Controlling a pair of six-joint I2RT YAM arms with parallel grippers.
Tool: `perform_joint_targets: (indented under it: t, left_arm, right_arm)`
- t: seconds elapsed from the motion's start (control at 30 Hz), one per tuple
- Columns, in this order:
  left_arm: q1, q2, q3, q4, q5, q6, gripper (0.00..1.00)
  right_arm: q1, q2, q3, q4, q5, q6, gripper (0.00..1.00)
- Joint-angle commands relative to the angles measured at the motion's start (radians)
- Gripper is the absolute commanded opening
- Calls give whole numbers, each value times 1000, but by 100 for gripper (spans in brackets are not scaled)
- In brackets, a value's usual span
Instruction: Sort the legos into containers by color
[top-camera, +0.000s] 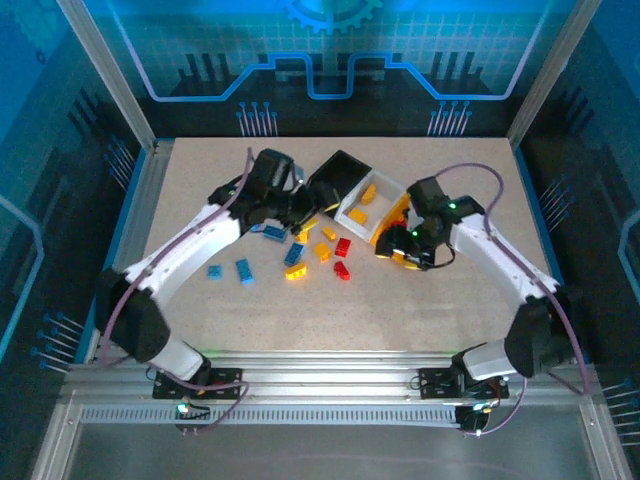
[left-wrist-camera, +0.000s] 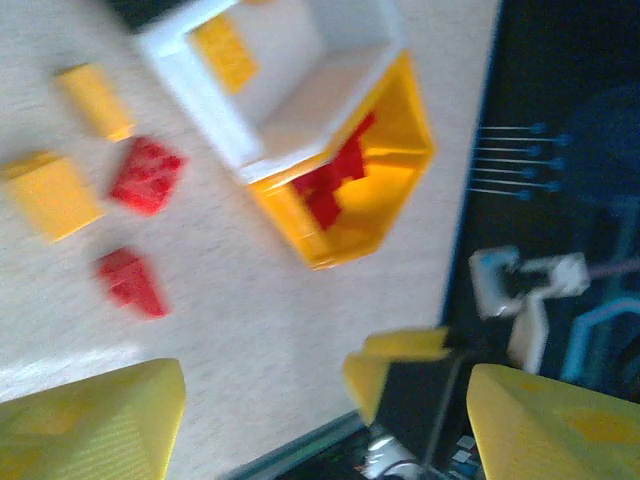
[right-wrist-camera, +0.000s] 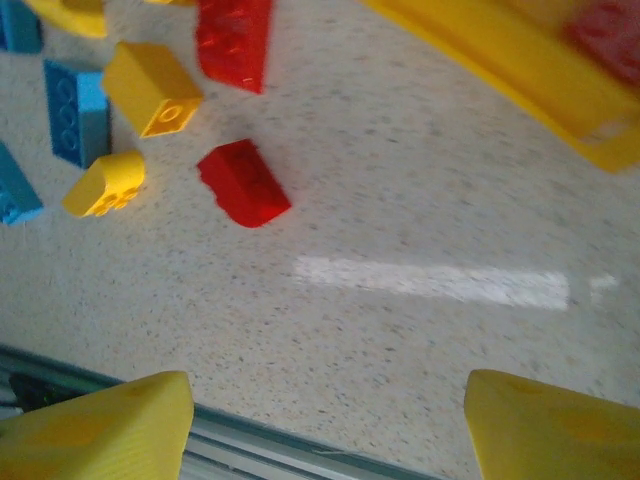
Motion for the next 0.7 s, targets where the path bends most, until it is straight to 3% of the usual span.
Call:
perform_joint_targets:
  t: [0.0,0.2,0.37,0.5,0.67]
  left_arm:
    - [6,-163,-141,-149,-128,7,79]
    - [16,-412,-295,-252,-229,-14,88]
    - [44,-534,-318,-379,-247,31,99]
    - [82,-637,-335,-453,-252,42,99]
    - [131,-729,-355,-517,-240,58,99]
  right_arm:
    - [82,105,97,-9,-40,-96,77]
    - [260,349,317,-59,-27,-128,79]
    - [330,535,476,-68,-35,-88,81]
    - [366,672,622,-116,-37,-120,86]
    - [416,807,815,-231,69,-182,88]
